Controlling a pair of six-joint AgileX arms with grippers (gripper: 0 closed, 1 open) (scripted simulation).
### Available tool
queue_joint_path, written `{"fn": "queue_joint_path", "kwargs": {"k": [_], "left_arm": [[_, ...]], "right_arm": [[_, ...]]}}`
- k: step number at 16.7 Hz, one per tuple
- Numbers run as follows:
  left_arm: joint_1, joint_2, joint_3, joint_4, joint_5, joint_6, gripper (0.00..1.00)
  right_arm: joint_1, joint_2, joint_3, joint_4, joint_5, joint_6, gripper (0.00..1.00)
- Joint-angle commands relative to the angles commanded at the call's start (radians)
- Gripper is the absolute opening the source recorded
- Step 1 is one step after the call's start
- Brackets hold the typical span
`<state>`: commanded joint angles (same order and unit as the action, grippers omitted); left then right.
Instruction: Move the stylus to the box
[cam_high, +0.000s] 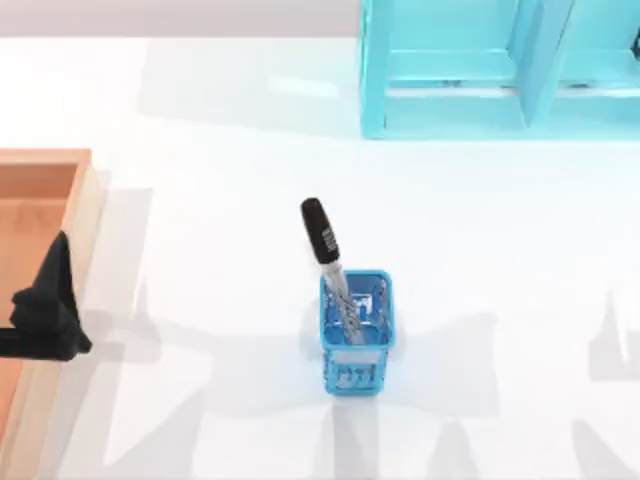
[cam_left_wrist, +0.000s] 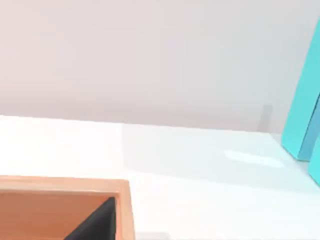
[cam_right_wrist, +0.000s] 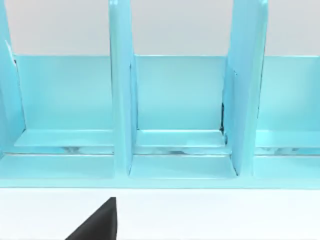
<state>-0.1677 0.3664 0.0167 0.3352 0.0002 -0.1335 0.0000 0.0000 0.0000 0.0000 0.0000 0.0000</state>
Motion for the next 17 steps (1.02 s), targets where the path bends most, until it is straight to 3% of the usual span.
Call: {"fn": "queue_joint_path", "kwargs": {"k": [11,17], "left_arm": [[-0.42,0.962,0.021,0.8,0.012,-0.304,1.0],[-0.574,1.312,0.031,1.1,0.012,-0.416,1.0]], "right_arm": [[0.0,0.0,0.0,0.0,0.0,0.0,1.0],[0.0,0.0,0.0,0.0,0.0,0.0,1.0]]}}
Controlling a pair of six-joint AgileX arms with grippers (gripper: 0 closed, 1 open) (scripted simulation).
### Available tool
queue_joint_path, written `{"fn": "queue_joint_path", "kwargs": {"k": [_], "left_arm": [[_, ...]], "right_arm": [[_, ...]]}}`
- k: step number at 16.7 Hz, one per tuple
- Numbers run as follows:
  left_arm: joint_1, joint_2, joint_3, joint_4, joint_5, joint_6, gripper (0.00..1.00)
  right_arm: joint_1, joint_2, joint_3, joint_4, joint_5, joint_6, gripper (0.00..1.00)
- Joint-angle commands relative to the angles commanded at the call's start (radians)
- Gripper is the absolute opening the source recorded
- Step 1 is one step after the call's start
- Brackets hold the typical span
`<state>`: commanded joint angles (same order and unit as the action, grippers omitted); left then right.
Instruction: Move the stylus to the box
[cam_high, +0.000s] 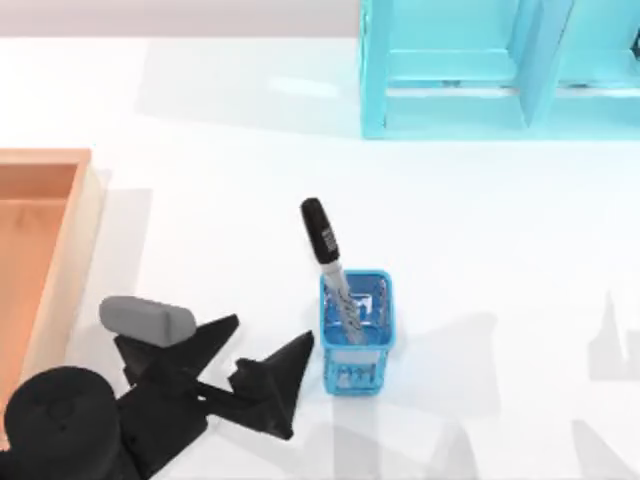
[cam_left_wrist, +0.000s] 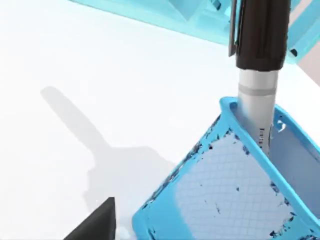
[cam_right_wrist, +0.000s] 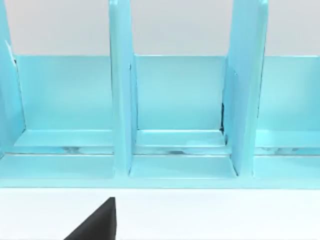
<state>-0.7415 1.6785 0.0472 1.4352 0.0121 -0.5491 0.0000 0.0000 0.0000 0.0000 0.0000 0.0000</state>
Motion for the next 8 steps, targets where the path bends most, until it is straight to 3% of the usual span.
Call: {"fn": "queue_joint_path", "kwargs": {"k": [8], "left_arm": [[-0.022,0.06,0.005,0.062,-0.004,-0.015,1.0]], "right_arm": [[0.0,0.0,0.0,0.0,0.0,0.0,1.0]]}}
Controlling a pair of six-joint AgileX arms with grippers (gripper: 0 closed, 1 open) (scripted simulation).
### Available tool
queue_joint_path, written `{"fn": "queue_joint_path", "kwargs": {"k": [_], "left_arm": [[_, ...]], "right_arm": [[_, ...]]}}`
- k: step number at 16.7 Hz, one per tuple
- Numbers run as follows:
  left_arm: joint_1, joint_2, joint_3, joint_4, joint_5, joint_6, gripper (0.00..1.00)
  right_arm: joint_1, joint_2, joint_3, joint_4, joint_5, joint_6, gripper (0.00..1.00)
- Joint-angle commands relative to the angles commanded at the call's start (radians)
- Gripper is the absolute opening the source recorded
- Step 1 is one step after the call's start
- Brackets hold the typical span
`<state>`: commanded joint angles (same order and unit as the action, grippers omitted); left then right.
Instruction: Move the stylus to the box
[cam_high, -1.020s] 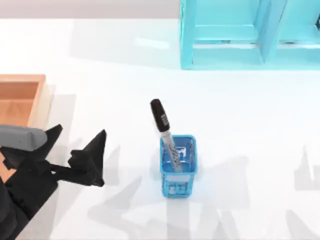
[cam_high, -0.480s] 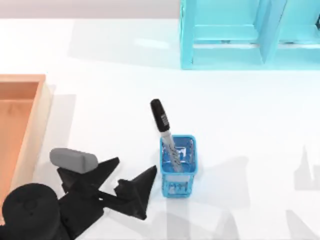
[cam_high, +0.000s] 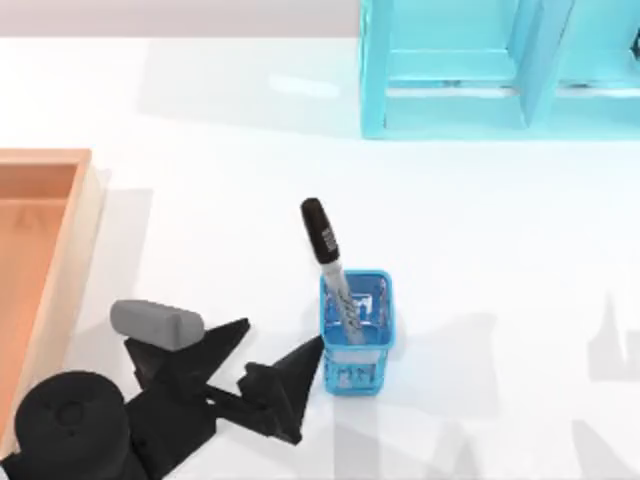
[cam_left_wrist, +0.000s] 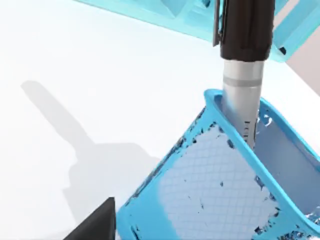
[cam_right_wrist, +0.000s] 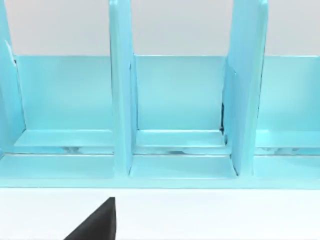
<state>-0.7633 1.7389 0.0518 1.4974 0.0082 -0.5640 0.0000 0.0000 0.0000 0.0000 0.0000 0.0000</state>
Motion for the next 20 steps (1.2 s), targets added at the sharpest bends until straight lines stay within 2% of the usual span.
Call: {"fn": "queue_joint_path", "kwargs": {"k": [4,11,17,20], "left_arm": [[-0.003,0.055,0.071,-0.014,0.001,-0.001,1.0],[-0.005,0.264,0.365,-0.094,0.003,-0.002,1.0],[-0.005,0.289,0.397,-0.105,0.003,-0.002,1.0],[-0.005,0.289,0.397,-0.105,0.003,-0.002,0.77]], "right_arm": [[0.0,0.0,0.0,0.0,0.0,0.0,1.0],[0.0,0.0,0.0,0.0,0.0,0.0,1.0],[0.0,0.0,0.0,0.0,0.0,0.0,1.0],[0.0,0.0,0.0,0.0,0.0,0.0,1.0]]}}
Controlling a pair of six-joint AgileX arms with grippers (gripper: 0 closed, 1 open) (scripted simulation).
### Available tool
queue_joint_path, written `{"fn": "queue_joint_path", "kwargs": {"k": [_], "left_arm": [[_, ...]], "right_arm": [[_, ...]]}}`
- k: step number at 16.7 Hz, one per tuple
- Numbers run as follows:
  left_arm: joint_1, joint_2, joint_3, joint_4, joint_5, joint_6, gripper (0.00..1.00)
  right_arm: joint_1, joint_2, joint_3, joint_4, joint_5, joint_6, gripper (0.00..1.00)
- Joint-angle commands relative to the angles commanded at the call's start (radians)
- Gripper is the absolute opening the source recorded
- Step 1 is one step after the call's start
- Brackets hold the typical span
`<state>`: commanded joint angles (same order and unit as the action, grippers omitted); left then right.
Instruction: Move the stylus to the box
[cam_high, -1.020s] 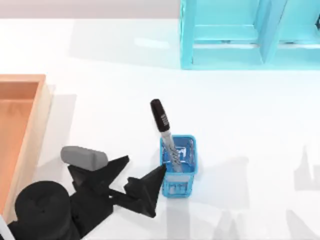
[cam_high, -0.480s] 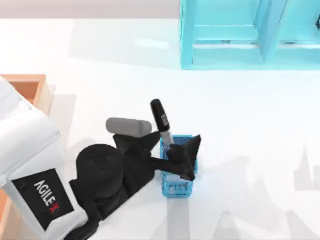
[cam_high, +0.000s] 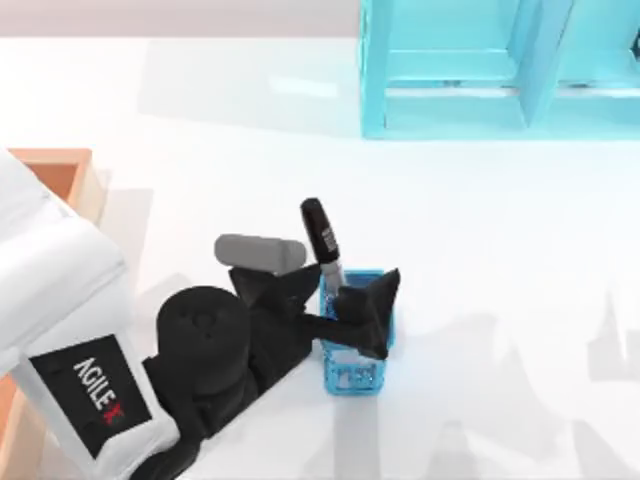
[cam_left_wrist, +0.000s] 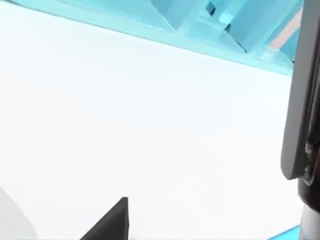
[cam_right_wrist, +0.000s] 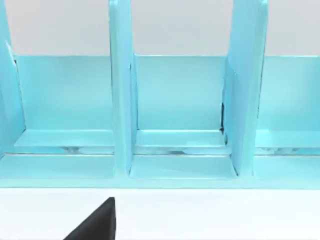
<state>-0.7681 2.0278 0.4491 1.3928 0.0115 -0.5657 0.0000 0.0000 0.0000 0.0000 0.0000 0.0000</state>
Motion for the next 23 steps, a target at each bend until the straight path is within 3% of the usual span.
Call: {"fn": "queue_joint_path", "kwargs": {"k": [10,20,23], "left_arm": [[0.0,0.0,0.0,0.0,0.0,0.0,0.02],[0.012,-0.021,0.004,0.005,-0.002,0.006,0.0],[0.067,-0.087,0.0,-0.059,0.05,0.02,0.0]], "right_arm": [[0.0,0.0,0.0,0.0,0.0,0.0,1.0],[0.0,0.0,0.0,0.0,0.0,0.0,1.0],[0.0,0.0,0.0,0.0,0.0,0.0,1.0]]}}
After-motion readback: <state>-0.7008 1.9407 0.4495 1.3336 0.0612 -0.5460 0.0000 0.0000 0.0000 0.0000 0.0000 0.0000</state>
